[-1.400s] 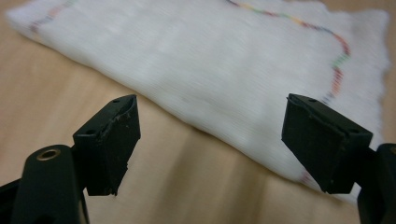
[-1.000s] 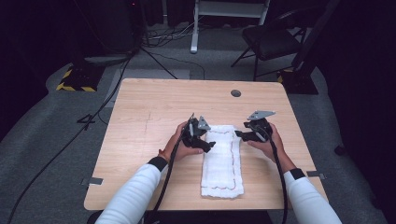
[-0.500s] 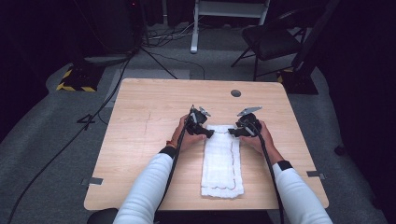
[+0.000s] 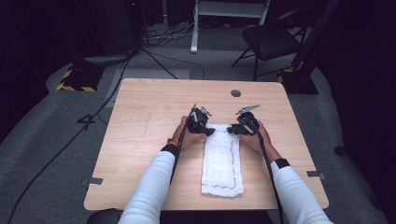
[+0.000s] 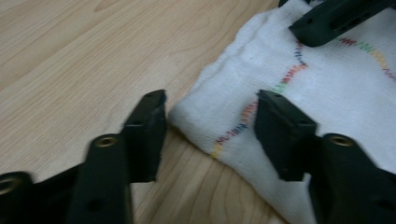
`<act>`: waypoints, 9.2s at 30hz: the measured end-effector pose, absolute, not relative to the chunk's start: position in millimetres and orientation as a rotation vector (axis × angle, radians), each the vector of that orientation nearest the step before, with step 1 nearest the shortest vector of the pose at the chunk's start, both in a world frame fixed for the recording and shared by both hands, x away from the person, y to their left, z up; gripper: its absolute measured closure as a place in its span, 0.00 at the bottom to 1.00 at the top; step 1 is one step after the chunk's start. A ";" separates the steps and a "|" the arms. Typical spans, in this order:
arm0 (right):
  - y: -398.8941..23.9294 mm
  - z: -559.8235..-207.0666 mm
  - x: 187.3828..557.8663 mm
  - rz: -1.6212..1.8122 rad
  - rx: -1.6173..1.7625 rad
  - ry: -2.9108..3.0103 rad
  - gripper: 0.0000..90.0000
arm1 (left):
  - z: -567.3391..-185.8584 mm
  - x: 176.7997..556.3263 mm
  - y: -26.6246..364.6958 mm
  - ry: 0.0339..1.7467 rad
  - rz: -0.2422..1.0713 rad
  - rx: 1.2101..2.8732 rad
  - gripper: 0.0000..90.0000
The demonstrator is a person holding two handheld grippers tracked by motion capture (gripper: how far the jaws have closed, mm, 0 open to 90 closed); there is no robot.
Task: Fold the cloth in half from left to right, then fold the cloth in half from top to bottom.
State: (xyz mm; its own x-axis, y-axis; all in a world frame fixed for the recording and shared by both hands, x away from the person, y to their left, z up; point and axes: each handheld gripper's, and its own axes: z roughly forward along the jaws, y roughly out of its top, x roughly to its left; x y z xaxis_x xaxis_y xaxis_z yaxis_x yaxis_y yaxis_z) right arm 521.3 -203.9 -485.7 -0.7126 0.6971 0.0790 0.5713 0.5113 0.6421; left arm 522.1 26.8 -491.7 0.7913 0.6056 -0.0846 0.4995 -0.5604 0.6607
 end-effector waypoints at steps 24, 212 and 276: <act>-194.3 -437.5 516.6 1.065 0.932 2.344 0.93 | -435.8 531.4 38.8 0.730 0.370 2.250 0.91; -182.3 -479.2 450.2 1.027 0.722 2.585 0.37 | -482.9 435.7 91.7 0.764 0.333 2.262 0.23; -302.2 -474.6 370.2 0.875 0.822 2.513 0.33 | -480.0 339.3 172.1 0.755 0.563 2.429 0.22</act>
State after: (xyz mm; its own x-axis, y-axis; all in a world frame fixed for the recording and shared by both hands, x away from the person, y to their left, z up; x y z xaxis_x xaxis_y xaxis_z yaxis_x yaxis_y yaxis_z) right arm 370.2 -302.2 -474.6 -0.7683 0.6257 -0.1353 0.4063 0.6400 0.6522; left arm 339.3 172.1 -480.0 0.7571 0.6127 0.2266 0.3918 -0.7034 0.5931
